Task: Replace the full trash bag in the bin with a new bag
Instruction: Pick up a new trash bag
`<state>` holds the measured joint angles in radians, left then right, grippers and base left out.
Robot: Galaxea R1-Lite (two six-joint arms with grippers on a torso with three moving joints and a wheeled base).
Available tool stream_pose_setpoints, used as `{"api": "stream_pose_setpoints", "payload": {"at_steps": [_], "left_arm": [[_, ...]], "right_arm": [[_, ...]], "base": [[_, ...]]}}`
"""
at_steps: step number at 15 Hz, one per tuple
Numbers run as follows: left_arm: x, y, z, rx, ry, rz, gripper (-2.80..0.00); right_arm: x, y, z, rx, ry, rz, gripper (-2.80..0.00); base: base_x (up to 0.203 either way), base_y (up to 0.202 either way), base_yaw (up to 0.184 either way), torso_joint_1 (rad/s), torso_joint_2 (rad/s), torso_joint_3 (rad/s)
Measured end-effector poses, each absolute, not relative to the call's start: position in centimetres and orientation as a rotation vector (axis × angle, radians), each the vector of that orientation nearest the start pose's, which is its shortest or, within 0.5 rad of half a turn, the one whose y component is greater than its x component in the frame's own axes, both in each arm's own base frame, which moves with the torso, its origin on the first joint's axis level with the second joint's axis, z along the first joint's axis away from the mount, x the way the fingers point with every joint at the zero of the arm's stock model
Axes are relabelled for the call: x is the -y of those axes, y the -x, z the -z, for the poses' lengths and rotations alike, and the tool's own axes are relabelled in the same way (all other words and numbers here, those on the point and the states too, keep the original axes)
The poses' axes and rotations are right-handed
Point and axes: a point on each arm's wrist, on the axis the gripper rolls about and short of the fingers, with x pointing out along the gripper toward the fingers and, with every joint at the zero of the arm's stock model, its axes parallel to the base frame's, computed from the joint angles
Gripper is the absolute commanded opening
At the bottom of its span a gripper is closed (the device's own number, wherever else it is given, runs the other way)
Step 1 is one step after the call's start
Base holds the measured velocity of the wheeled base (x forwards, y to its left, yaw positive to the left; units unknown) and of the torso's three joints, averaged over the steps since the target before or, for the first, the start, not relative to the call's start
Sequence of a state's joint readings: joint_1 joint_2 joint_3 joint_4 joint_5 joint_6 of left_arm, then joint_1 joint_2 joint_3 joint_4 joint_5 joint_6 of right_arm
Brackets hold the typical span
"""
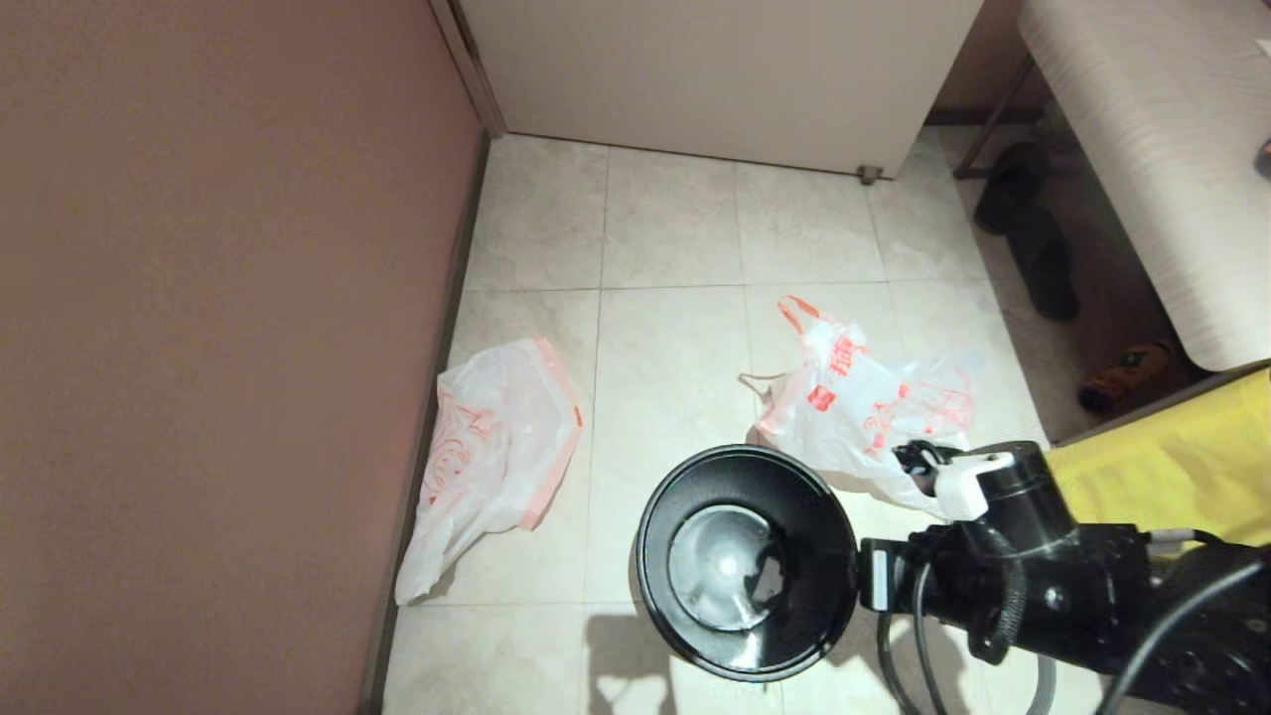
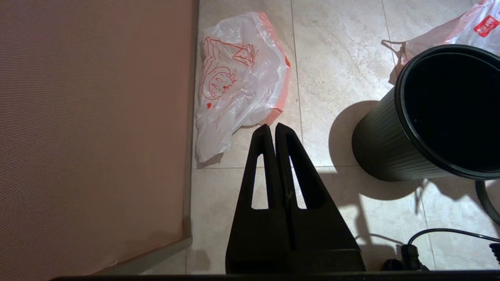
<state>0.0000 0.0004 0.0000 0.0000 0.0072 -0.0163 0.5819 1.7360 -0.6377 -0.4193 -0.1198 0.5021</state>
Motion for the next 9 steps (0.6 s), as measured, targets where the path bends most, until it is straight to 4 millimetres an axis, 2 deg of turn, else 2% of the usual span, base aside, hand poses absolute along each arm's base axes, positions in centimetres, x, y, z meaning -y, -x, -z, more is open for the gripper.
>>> {"api": "stream_pose_setpoints", "payload": {"at_steps": [1,2,6,9], "left_arm": [[0.0,2.3,-7.5,0.000,0.016,-0.007,-2.80],[0.0,2.3,-7.5,0.000,0.016,-0.007,-2.80],[0.0,2.3,-7.5,0.000,0.016,-0.007,-2.80],[0.0,2.3,-7.5,-0.001,0.017,-0.007,-2.80]], "right_arm": [[-14.1,-21.9,-11.4,-0.746,-0.234,-0.277,0.00],[-13.1,-20.4,-11.8,-0.746,-0.227,-0.284,-2.80],[-9.7,-16.1,-13.8,-0.707,-0.219,-0.262,-2.80],[-7.7,-13.6,-14.9,-0.684,-0.204,-0.190,-2.80]], "base": [[0.000,0.000,0.000,0.000,0.00,0.000],[0.000,0.000,0.000,0.000,0.00,0.000],[0.000,0.000,0.000,0.000,0.00,0.000],[0.000,0.000,0.000,0.000,0.00,0.000]]}}
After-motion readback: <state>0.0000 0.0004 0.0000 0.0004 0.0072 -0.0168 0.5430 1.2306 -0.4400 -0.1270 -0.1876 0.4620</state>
